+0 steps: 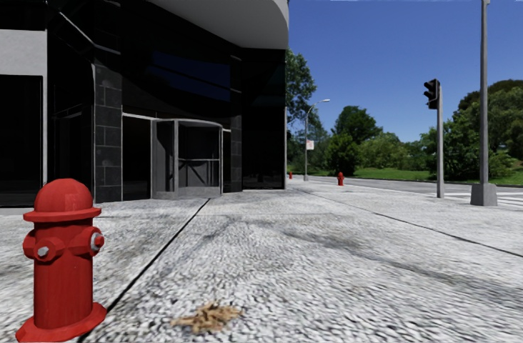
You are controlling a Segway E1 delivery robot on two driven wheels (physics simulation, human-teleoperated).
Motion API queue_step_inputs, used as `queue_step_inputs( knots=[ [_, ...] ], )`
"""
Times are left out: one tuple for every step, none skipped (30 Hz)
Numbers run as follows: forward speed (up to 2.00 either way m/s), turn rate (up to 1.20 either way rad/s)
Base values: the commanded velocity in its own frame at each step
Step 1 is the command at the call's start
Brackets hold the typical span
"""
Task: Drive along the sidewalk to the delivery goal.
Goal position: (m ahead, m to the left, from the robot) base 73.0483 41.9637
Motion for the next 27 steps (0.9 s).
queue_step_inputs(
  knots=[
    [1.53, -0.29],
    [1.52, -0.29],
    [1.51, -0.29],
    [1.51, -0.29],
    [1.51, -0.29],
    [1.51, -0.29],
    [1.51, -0.29],
    [1.51, -0.29],
    [1.51, -0.29],
    [1.51, -0.29],
    [1.51, -0.29],
    [1.51, -0.29],
    [1.51, -0.29],
    [1.51, -0.29],
    [1.51, -0.29],
    [1.51, -0.29],
    [1.51, -0.29],
    [1.51, -0.29],
    [1.51, -0.29],
    [1.51, -0.29],
    [1.51, -0.29],
    [1.51, -0.29],
    [1.51, -0.29],
    [1.51, -0.29],
    [1.51, -0.29],
    [1.51, -0.29],
    [1.51, -0.29]
  ],
)
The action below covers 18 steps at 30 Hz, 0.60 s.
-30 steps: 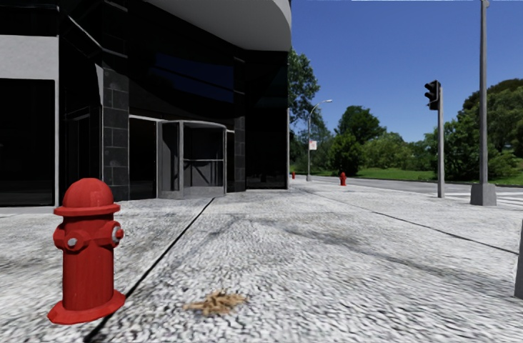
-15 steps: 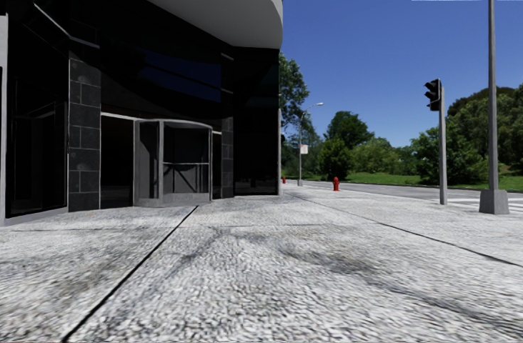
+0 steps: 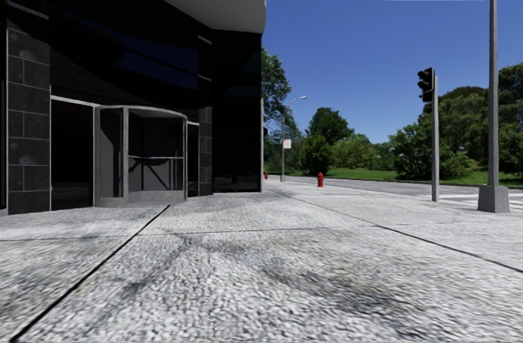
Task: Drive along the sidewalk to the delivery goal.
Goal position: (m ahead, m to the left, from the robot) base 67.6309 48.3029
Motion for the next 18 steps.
queue_step_inputs(
  knots=[
    [1.51, -0.29],
    [1.51, -0.29],
    [1.51, -0.29],
    [2.00, -0.29],
    [2.00, -0.29],
    [2.00, -0.29],
    [2.00, -0.30],
    [2.00, -0.30],
    [2.00, -0.30],
    [2.00, -0.30],
    [2.00, -0.30],
    [2.00, -0.30],
    [2.00, -0.30],
    [2.00, -0.30],
    [2.00, -0.30],
    [2.00, -0.30],
    [2.00, -0.30],
    [2.00, -0.30]
  ],
)
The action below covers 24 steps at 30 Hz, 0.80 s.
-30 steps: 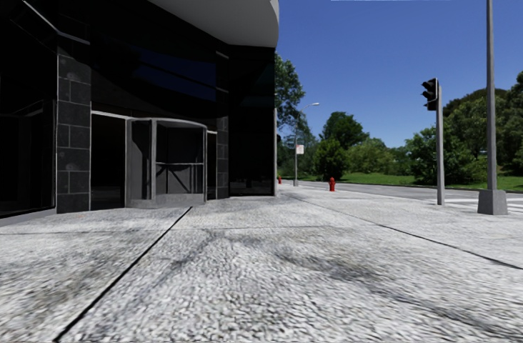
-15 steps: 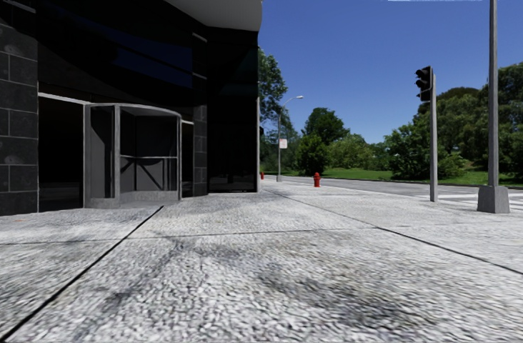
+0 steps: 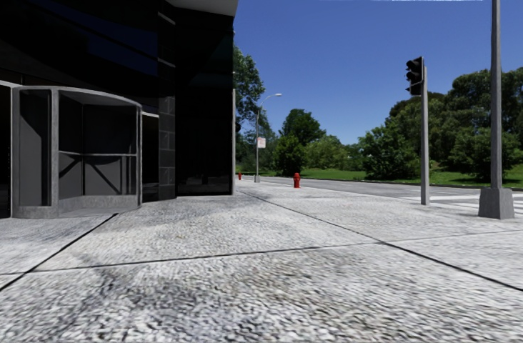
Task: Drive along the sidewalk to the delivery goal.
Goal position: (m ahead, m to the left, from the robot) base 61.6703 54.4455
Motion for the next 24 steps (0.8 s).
queue_step_inputs(
  knots=[
    [2.00, -0.30],
    [2.00, -0.10],
    [2.00, 0.00],
    [2.00, 0.00],
    [2.00, 0.00],
    [2.00, 0.00],
    [2.00, 0.00],
    [2.00, 0.00],
    [2.00, 0.00],
    [2.00, 0.00],
    [2.00, 0.00],
    [2.00, 0.00],
    [2.00, 0.00],
    [2.00, 0.00],
    [2.00, 0.00],
    [2.00, 0.00],
    [2.00, 0.00],
    [2.00, 0.00],
    [2.00, 0.00],
    [2.00, 0.00],
    [2.00, 0.00],
    [2.00, 0.00],
    [2.00, 0.00],
    [2.00, 0.00]
  ],
)
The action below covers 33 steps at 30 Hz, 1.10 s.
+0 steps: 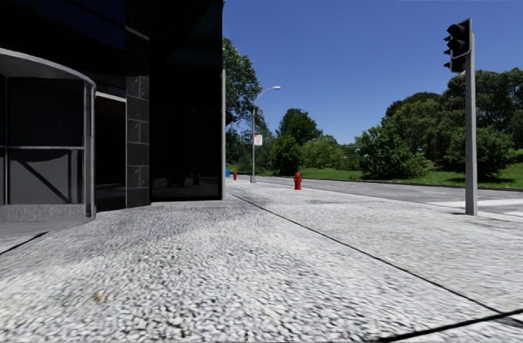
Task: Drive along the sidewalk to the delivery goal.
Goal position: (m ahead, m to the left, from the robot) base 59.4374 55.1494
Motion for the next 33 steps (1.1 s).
queue_step_inputs(
  knots=[
    [2.00, 0.00],
    [2.00, 0.00],
    [2.00, 0.00],
    [2.00, 0.00],
    [2.00, 0.00],
    [2.00, 0.00],
    [2.00, 0.00],
    [2.00, 0.00],
    [2.00, 0.00],
    [2.00, 0.00],
    [2.00, 0.00],
    [2.00, 0.00],
    [2.00, 0.00],
    [2.00, 0.00],
    [2.00, 0.00],
    [2.00, 0.00],
    [2.00, 0.00],
    [2.00, 0.00],
    [2.00, 0.00],
    [2.00, 0.00],
    [2.00, 0.00],
    [2.00, 0.00],
    [2.00, 0.00],
    [2.00, 0.00],
    [2.00, 0.00],
    [2.00, 0.00],
    [2.00, 0.00],
    [2.00, 0.00],
    [2.00, 0.00],
    [2.00, 0.00],
    [2.00, 0.00],
    [2.00, 0.00],
    [2.00, 0.00]
  ],
)
